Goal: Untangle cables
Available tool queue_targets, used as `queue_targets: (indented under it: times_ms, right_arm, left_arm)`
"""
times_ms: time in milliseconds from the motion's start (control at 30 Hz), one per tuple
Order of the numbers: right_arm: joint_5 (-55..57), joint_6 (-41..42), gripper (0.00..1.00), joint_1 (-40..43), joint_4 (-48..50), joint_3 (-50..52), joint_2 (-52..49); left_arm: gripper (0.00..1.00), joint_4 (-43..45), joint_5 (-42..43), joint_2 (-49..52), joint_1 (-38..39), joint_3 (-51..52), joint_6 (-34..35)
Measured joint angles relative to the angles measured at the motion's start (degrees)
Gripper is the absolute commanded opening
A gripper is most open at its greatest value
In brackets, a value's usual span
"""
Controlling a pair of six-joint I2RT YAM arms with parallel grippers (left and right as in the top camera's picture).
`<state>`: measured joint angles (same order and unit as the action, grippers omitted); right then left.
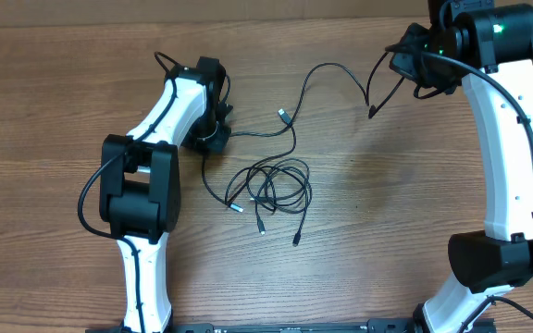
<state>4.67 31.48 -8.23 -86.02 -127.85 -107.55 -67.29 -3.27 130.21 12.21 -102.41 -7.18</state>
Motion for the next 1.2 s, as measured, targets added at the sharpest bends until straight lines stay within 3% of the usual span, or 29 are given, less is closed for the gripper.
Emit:
queue_targets:
  times_ms: [633, 767, 1033, 1200]
  right_arm:
    - [-7.8, 0.0, 0.04, 0.3, 8.3, 0.0, 0.0]
    - [-7.8, 0.0, 0.04, 2.0, 8.5, 0.0, 0.0]
    - [-7.7, 0.3, 0.04, 10.8, 6.9, -0.1, 2.4]
    - [-7.6, 2.4, 0.04, 18.9, 2.3, -0.4, 4.0]
  left_arm:
    - [0.04, -22.2, 2.0, 0.7, -0.3, -42.8, 9.9]
    - [0.04, -23.0, 9.1, 0.7, -0.3, -48.7, 11.2]
    - [0.04, -20.4, 32.4, 0.7, 1.8, -53.3, 13.8]
    - [0.04, -18.9, 38.3, 0.7, 7.1, -53.3, 15.6]
